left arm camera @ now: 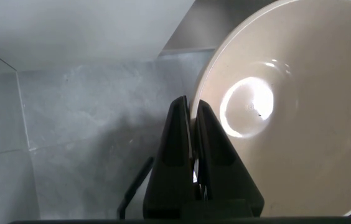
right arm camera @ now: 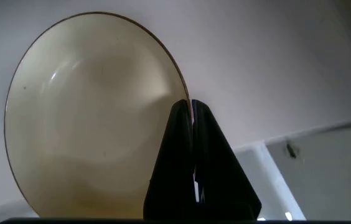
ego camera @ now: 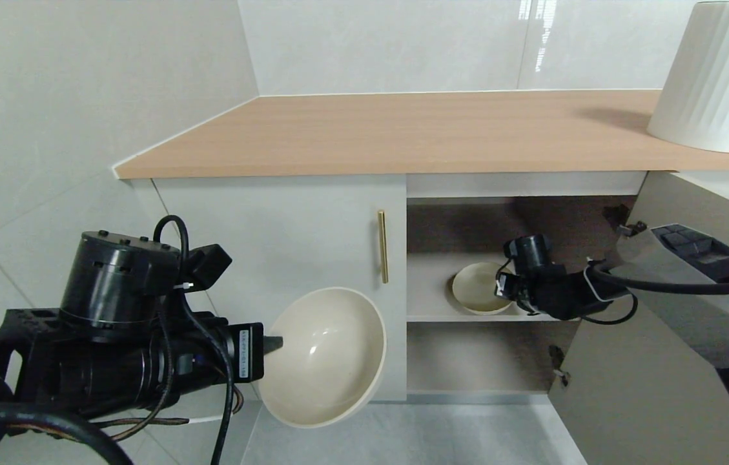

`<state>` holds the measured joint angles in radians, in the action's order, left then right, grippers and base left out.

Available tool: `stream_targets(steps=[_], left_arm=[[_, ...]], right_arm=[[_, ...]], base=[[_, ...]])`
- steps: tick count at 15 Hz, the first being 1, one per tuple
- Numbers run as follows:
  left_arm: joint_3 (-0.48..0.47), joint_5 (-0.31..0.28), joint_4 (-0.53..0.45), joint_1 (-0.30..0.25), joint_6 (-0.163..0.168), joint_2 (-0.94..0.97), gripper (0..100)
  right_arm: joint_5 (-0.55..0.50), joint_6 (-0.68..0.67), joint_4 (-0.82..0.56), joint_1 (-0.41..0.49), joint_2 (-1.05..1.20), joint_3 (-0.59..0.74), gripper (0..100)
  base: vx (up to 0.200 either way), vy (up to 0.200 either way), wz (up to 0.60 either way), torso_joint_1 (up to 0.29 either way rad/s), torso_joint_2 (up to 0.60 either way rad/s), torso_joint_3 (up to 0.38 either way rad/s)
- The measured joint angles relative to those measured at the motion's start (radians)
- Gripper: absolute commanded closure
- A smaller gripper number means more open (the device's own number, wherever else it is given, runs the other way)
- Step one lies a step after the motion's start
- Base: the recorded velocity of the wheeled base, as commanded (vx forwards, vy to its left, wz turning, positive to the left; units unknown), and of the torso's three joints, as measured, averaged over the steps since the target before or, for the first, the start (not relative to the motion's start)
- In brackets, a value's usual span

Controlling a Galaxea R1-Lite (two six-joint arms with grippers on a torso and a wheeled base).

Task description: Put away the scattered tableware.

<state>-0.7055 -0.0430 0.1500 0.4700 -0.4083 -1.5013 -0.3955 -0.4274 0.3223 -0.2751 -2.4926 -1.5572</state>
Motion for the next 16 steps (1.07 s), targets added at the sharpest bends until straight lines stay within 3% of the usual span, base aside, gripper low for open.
stream_targets(steps=[4,11,12,16], left_arm=[[0.0,0.0,0.0,0.0,0.0,-0.002,100],[0.0,0.0,0.0,0.0,0.0,-0.002,100],[0.0,0.0,0.0,-0.001,0.0,-0.002,100],[0.0,0.0,0.0,0.0,0.0,-0.003,100]], right_arm=[[-0.053,-0.008,0.0,0.007,-0.048,-0.075,100],[-0.058,-0.01,-0.001,0.011,-0.09,-0.134,100],[-0.06,-0.01,-0.001,0.012,-0.092,-0.137,0],[-0.063,-0.033,0.003,0.011,-0.092,-0.142,0]], base=[[0.0,0.0,0.0,0.0,0.0,0.0],[0.0,0.0,0.0,0.0,0.0,0.0],[0.0,0.0,0.0,0.0,0.0,0.0],[0.0,0.0,0.0,0.0,0.0,0.0]])
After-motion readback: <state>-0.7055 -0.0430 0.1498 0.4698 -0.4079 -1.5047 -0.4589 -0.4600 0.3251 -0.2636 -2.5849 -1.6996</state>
